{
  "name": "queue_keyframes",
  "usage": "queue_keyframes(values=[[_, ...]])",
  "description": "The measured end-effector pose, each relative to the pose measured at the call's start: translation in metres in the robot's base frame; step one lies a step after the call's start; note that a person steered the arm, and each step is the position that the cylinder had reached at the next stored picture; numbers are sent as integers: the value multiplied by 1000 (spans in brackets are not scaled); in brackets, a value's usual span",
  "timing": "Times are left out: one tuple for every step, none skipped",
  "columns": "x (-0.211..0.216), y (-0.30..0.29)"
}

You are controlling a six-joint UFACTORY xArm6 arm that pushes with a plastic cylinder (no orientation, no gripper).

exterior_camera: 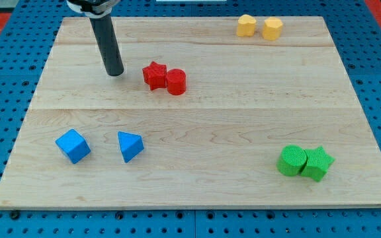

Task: Place your arm to the bottom of yellow hexagon

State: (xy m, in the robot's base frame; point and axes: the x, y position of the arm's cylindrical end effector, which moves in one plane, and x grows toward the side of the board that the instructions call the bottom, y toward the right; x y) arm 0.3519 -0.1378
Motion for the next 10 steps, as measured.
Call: queue_keyframes(values=[[0, 26], [-1, 30], [-53, 111], [-70, 166], [-65, 156], [-46, 154], [-29, 184], [-18, 249], [-17, 288], [-53, 322]])
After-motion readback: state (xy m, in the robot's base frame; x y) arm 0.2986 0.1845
